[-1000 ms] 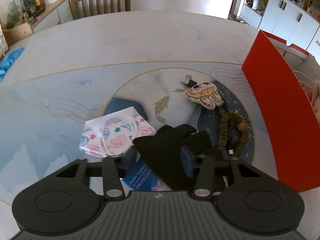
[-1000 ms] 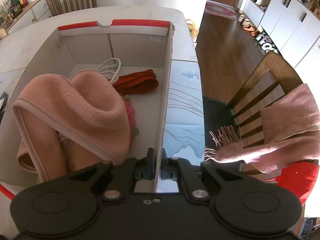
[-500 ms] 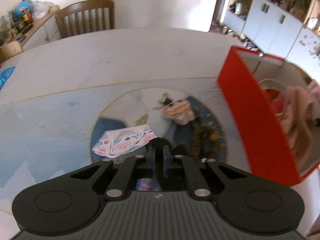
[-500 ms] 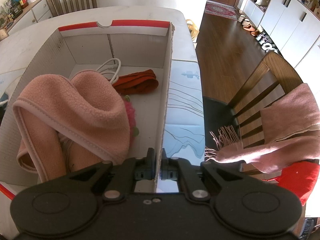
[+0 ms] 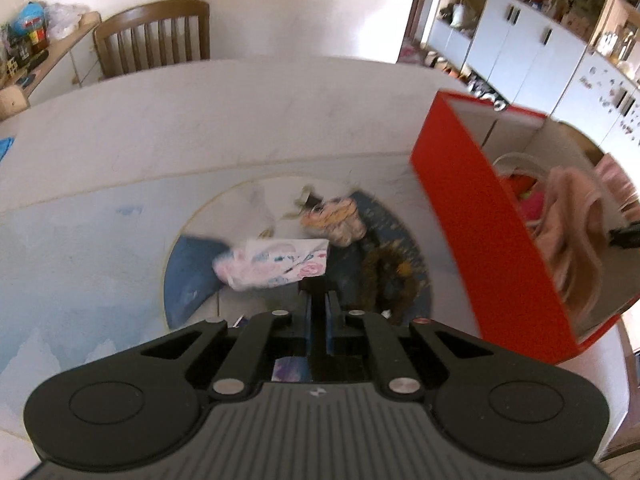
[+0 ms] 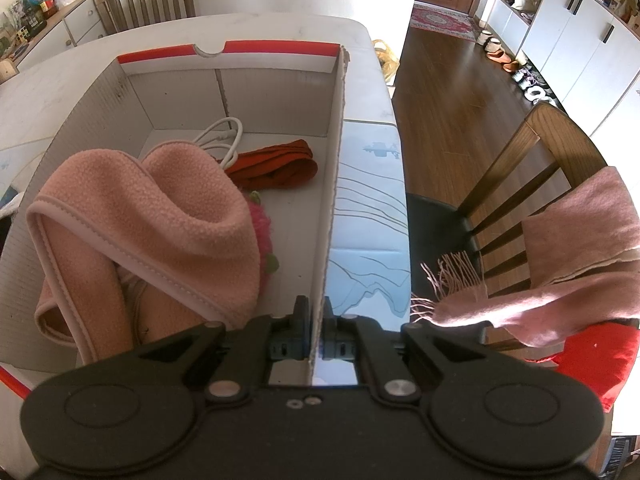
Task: Organize objects
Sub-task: 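Close the left gripper on the black cloth and lift it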
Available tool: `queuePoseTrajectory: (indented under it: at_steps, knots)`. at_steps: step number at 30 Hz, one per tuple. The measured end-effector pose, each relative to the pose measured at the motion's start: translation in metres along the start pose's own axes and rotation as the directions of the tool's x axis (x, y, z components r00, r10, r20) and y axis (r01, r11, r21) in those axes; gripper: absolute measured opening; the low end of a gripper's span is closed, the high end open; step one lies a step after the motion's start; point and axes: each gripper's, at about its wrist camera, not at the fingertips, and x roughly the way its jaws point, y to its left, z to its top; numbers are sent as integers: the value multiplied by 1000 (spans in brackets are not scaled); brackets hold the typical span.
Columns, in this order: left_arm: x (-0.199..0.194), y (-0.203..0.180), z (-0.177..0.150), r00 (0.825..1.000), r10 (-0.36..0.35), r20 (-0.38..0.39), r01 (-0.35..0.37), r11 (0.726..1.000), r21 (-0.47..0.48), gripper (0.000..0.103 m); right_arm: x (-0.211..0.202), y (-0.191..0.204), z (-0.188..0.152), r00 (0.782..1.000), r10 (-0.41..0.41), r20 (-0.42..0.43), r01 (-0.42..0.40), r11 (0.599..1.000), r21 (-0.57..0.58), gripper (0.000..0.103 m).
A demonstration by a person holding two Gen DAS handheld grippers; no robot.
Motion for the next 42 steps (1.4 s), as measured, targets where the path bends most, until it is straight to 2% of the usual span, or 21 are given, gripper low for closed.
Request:
queuePoseTrajectory:
  at_steps: [6, 9, 12, 13, 14, 15, 19, 22, 23, 26, 30, 32, 36, 42]
  knots:
    - [14, 8, -10, 999, 13, -41, -14, 999, -42, 6, 0, -2, -1, 1000, 1, 1, -1, 1000, 1, 3]
    - [15, 12, -13, 998, -5, -56, 1, 998, -67, 11, 0, -2, -1, 1000, 1, 1, -1, 1000, 1, 3]
    - [18, 12, -18, 997, -19, -75, 13, 996, -84, 35, 0, -2, -1, 1000, 1, 1, -1, 1000, 1, 3]
    - [17, 11, -20, 997, -26, -74, 19, 996, -90, 51, 0, -2, -1, 1000, 1, 1, -1, 1000, 1, 3]
    - [17, 10, -22, 997, -33, -70, 26, 995, -94, 62, 0, -2, -1, 1000, 1, 1, -1, 1000, 2, 3]
    - [17, 8, -23, 997, -41, -66, 34, 995, -95, 62, 0, -2, -1, 1000, 1, 1, -1, 1000, 3, 3]
    - [22, -2, -26, 996, -39, -84, 33, 997, -76, 62, 0, -1, 0, 1000, 1, 0, -1, 1000, 2, 3]
    - [25, -8, -28, 995, -18, -95, 13, 998, -54, 58, 0, -2, -1, 1000, 2, 0, -2, 1000, 3, 3]
    - [26, -11, -29, 996, -1, -94, -2, 999, -35, 49, 0, -1, -1, 1000, 2, 0, -2, 1000, 3, 3]
    - [25, -18, -30, 995, 41, -89, -39, 999, 16, 30, 0, -2, -1, 1000, 2, 0, -2, 1000, 3, 3]
    - [23, -21, -30, 996, 40, -81, -37, 998, 42, 12, 0, -2, -1, 1000, 2, 0, -2, 1000, 5, 3]
    - [17, -22, -29, 997, -3, -77, 5, 1000, 31, 8, 1, -2, -1, 1000, 3, -1, -3, 1000, 5, 3]
    - [2, -22, -19, 994, -99, -52, 99, 995, -10, 8, 0, -2, -1, 1000, 3, 0, -3, 1000, 5, 3]
    - [-31, -15, 8, 967, -248, 58, 253, 961, -115, 7, 1, -2, -1, 1000, 3, -1, -3, 1000, 5, 3]
